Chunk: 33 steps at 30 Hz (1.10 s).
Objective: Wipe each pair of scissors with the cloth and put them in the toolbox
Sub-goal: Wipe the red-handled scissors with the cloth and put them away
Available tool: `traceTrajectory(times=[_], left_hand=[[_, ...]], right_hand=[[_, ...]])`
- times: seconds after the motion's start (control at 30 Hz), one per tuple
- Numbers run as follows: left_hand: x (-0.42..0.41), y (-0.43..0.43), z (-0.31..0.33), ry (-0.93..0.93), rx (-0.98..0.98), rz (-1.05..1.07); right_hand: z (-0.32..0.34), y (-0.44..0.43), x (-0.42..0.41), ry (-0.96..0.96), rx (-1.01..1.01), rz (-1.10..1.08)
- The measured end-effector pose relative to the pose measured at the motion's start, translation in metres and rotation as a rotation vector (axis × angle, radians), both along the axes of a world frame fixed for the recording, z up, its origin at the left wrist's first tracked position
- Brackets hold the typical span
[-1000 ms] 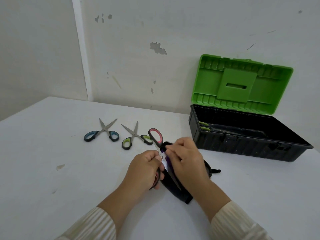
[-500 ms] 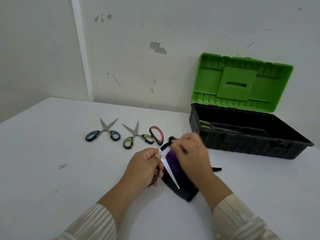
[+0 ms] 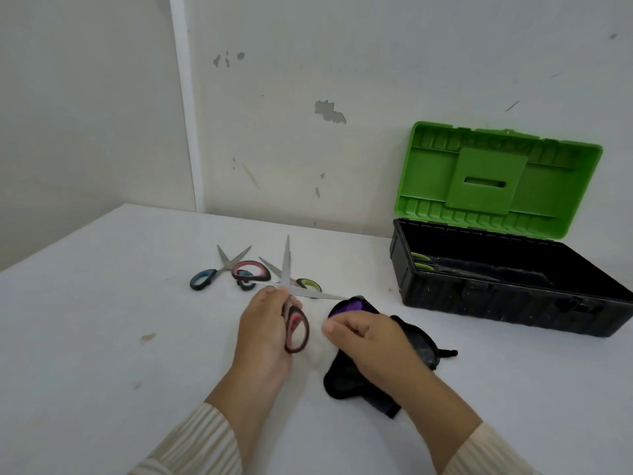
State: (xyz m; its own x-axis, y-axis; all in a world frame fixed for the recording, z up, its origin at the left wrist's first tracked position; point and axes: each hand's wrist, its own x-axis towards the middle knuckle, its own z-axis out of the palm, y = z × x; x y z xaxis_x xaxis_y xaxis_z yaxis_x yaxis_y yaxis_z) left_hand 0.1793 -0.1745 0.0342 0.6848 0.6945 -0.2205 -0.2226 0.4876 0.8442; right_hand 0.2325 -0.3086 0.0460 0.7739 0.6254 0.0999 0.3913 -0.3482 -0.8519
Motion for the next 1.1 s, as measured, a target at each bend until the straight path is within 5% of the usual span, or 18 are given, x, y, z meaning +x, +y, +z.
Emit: traceTrajectory(times=[0.33,0.53,0.77,0.93,1.1], left_hand=[[0.001,0.007,0.003,-0.146,-0.252,-0.087],[0.001,-0.013,-0.002,-0.023,0.077,-0.323],[-0.004,-0.03,-0.01,-0.006,0.088,-0.462],[-0.007,-0.038,-0.005,-0.005,0.162,-0.436],[-0.008,-0.064,0.005,0.016,0.467,-0.515]], right_hand=[[0.004,-0.009,0.005,0.146,-0.017,-0.025],[0.009,-0.015,0.013,0.181,0.116,-0.156],[0.005,-0.013,0.011,0.239,0.16,-0.191],[0.018,-0.021,0.026,-0.004,0.065,-0.294],[0.031,-0.041,0.036,0.012,0.207,-0.426]])
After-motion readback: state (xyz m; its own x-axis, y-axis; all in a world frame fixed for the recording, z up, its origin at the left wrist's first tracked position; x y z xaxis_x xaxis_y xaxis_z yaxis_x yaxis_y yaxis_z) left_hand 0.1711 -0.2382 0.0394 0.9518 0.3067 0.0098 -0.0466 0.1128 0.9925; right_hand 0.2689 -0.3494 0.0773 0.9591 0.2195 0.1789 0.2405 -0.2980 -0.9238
